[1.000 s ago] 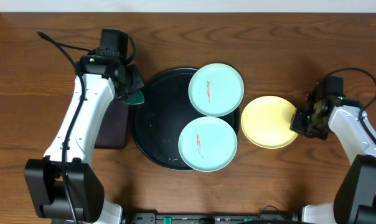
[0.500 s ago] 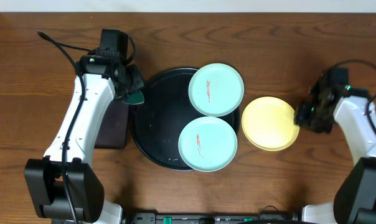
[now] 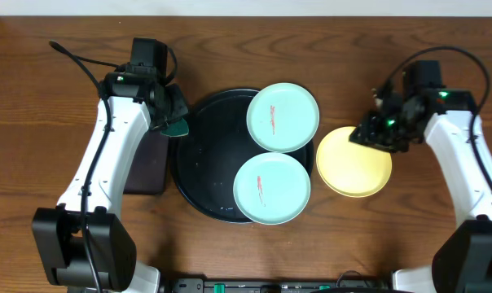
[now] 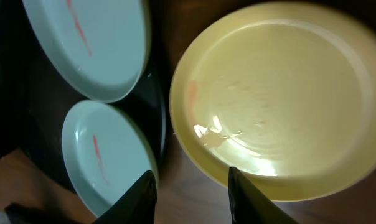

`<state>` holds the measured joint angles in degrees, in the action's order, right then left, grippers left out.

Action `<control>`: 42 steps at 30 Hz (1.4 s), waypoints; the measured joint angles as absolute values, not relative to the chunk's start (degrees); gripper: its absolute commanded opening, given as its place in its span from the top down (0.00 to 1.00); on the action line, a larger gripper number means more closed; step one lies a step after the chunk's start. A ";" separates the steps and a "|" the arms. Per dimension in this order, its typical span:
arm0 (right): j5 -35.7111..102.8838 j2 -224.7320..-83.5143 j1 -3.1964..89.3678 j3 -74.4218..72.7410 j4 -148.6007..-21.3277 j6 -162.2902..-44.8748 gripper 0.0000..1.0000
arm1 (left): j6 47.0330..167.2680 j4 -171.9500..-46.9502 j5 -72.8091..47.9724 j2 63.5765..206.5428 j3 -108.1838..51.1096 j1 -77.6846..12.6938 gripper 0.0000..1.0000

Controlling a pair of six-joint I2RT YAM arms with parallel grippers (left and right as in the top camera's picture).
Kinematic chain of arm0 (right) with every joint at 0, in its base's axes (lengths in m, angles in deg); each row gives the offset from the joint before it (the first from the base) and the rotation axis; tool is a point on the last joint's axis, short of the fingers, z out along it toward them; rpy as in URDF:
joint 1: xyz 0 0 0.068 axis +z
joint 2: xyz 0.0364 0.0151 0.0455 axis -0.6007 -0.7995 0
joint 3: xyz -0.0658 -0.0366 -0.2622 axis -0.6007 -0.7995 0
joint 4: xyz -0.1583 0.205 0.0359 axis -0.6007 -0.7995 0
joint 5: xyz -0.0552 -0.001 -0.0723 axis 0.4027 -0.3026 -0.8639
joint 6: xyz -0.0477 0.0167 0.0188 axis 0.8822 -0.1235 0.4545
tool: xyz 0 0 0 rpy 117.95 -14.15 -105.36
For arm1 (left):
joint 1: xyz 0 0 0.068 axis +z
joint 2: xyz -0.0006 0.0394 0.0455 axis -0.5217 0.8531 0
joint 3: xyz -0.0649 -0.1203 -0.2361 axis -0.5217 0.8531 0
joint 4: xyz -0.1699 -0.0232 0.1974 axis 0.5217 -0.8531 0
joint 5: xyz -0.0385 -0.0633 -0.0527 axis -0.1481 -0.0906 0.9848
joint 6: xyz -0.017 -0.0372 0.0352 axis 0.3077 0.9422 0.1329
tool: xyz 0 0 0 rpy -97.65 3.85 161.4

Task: Clean dirty plates on tray and stack at the side
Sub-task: 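Move the right gripper to the lower light-blue plate's rim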

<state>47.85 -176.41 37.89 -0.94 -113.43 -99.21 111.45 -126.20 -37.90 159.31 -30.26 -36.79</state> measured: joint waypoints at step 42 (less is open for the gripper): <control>46.54 -184.58 58.99 -11.89 -104.62 -109.07 0.85 | 107.36 -135.14 -37.16 159.31 -30.26 -36.79 0.93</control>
